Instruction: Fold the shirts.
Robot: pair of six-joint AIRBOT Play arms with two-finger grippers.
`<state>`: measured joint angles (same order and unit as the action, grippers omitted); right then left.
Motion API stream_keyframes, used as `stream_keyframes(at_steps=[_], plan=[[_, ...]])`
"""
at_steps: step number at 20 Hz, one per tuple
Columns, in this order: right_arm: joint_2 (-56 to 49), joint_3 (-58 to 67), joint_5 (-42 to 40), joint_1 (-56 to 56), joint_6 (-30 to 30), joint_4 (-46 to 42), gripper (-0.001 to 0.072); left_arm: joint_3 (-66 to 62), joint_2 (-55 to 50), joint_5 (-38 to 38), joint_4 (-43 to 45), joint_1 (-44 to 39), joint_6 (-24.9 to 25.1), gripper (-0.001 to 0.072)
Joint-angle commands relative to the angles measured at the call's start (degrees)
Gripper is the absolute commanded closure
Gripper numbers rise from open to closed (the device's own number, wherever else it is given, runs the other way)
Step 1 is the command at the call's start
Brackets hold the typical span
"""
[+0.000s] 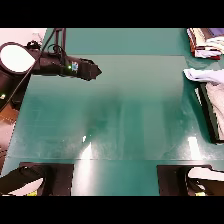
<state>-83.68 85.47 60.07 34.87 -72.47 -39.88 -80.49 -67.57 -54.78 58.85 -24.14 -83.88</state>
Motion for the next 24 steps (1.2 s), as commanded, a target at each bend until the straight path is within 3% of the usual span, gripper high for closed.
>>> stream_keyframes(at_steps=[1,7,11,16,20,24], plan=[[-1.25,6.27,-0.72,2.21,0.9,5.81,0.0695,0.02,-1.01,0.2,-0.33,-0.52,-0.17,0.0683],[-1.22,23.89,7.74,2.27,0.61,5.05,0.0695,0.04,-1.01,0.2,-0.28,-0.52,-0.11,0.0682],[-0.61,28.35,17.81,2.27,-5.35,-6.97,0.0695,0.02,-1.01,-0.42,-0.11,-0.52,0.33,0.0683],[2.69,28.33,28.0,2.51,-8.11,-28.09,0.0695,0.04,-1.01,-2.71,-0.09,-0.52,0.37,0.0682],[4.33,24.61,35.54,7.39,-10.69,-31.06,0.0695,0.04,-1.01,-3.17,-0.13,-0.52,1.81,0.0683],[12.26,7.45,34.32,13.16,-10.67,-33.68,0.0692,0.02,-1.01,-3.19,-0.11,-0.52,1.84,0.0682]])
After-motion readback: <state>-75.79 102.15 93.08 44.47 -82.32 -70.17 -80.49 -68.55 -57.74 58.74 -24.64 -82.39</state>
